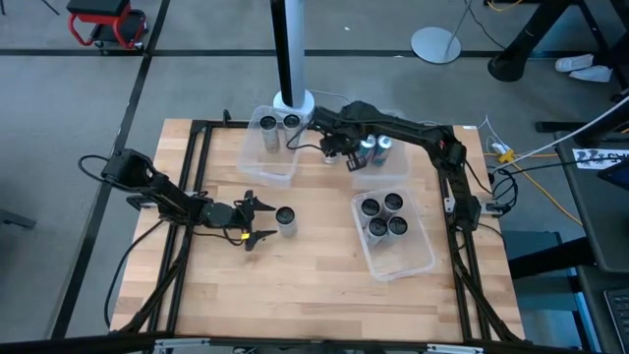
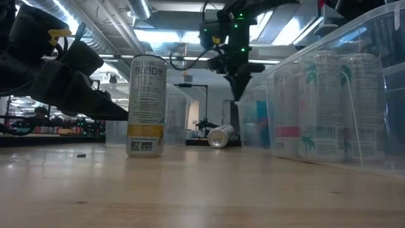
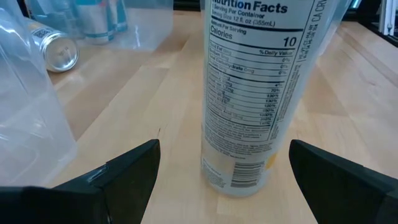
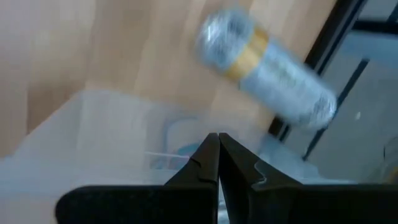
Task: Sort soda cans
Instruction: Adjust the transparent bins, then put the white yellow soda can into the top left transparent bin
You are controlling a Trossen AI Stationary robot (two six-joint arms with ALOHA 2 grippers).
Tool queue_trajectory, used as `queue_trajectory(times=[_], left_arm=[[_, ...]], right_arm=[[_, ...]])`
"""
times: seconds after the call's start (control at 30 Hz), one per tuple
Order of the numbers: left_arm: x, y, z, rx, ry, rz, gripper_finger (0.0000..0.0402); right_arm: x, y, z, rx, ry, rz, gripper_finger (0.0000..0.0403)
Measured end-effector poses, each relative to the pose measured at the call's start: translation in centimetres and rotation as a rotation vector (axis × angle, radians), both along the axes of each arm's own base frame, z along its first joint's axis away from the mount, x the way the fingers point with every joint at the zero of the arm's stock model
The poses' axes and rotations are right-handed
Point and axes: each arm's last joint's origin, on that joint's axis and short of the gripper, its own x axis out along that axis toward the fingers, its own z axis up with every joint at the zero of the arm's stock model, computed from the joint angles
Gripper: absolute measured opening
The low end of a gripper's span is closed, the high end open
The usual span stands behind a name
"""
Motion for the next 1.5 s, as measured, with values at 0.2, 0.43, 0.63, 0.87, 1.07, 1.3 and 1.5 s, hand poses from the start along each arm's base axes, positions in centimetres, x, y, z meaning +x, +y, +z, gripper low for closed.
queue_trajectory(times=[0.2, 0.43, 0.63, 0.87, 1.07, 1.3, 1.5], left_arm=[[0.0, 0.0, 0.0, -0.004, -0.001, 0.001, 0.0344], [0.0, 0.0, 0.0, -0.005, 0.004, 0.002, 0.0344], [-0.1, 0.0, -0.4, -0.007, 0.035, 0.006, 0.0344], [-0.1, 0.0, -0.4, -0.020, 0.034, 0.011, 0.0344], [-0.1, 0.0, -0.3, -0.011, 0.033, 0.008, 0.0344], [-0.1, 0.0, -0.3, -0.002, 0.034, 0.004, 0.0344], [-0.1, 0.0, -0.3, 0.014, 0.036, -0.001, 0.0344]], right_arm=[[-1.2, -0.3, -0.1, -0.037, 0.125, -0.046, 0.0009], [-2.8, -1.0, 0.0, -0.062, 0.259, -0.104, 0.0009], [-3.5, -1.9, -0.6, -0.053, 0.281, -0.129, 0.0009], [-3.0, -2.6, -0.1, -0.107, 0.257, -0.039, 0.0009], [-1.5, -2.7, 0.3, -0.170, 0.228, 0.250, 0.0009], [-0.2, -3.4, 0.6, -0.269, 0.180, 0.415, 0.0009], [1.3, -4.1, 1.3, -0.388, 0.069, 0.472, 0.0012]])
